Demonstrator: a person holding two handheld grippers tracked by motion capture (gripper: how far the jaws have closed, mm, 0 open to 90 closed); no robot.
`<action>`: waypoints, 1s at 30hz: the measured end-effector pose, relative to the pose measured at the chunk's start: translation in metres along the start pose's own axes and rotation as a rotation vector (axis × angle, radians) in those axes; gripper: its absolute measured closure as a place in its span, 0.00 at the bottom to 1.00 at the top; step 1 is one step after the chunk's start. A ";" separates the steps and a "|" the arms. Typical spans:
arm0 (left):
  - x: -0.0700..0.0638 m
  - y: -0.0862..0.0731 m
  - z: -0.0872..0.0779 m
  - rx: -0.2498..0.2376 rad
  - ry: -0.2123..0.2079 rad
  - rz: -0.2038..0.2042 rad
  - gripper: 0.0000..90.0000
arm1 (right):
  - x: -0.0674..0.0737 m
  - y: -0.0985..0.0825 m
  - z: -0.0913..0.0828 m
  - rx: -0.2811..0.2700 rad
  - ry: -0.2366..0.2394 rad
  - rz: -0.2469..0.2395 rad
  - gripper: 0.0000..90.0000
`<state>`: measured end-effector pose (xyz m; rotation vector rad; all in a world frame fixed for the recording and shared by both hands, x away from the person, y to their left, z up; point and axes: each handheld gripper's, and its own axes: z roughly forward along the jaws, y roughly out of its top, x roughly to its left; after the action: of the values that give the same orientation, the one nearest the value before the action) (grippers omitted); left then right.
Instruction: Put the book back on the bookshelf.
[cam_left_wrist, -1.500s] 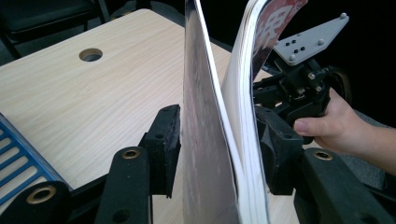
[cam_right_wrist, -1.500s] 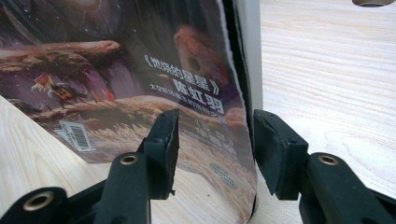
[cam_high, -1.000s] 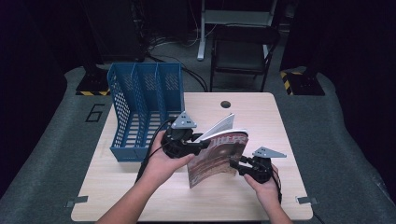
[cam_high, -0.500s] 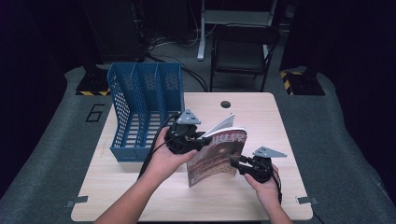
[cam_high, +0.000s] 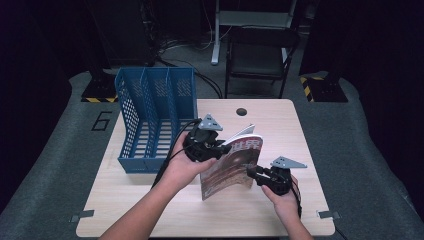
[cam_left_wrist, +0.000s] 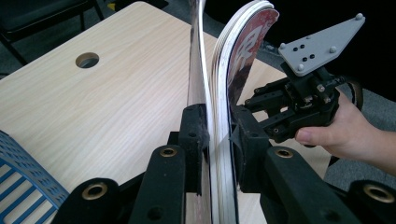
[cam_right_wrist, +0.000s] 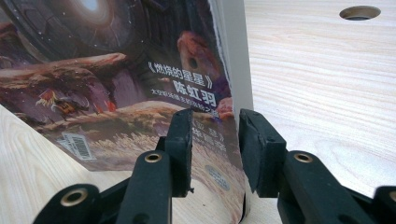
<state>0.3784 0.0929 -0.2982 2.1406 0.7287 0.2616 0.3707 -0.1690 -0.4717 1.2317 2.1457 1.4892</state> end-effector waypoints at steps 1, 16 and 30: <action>0.000 0.001 0.000 0.003 -0.001 0.004 0.85 | 0.000 0.000 0.000 0.001 -0.003 -0.001 0.73; 0.000 0.009 0.005 0.061 0.015 0.013 0.89 | 0.000 0.001 0.001 -0.001 -0.002 0.001 0.73; -0.004 0.015 0.011 0.148 0.027 0.040 0.92 | 0.000 0.001 0.001 0.001 0.002 0.007 0.72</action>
<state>0.3859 0.0764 -0.2933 2.2980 0.7411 0.2655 0.3715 -0.1685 -0.4714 1.2399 2.1458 1.4926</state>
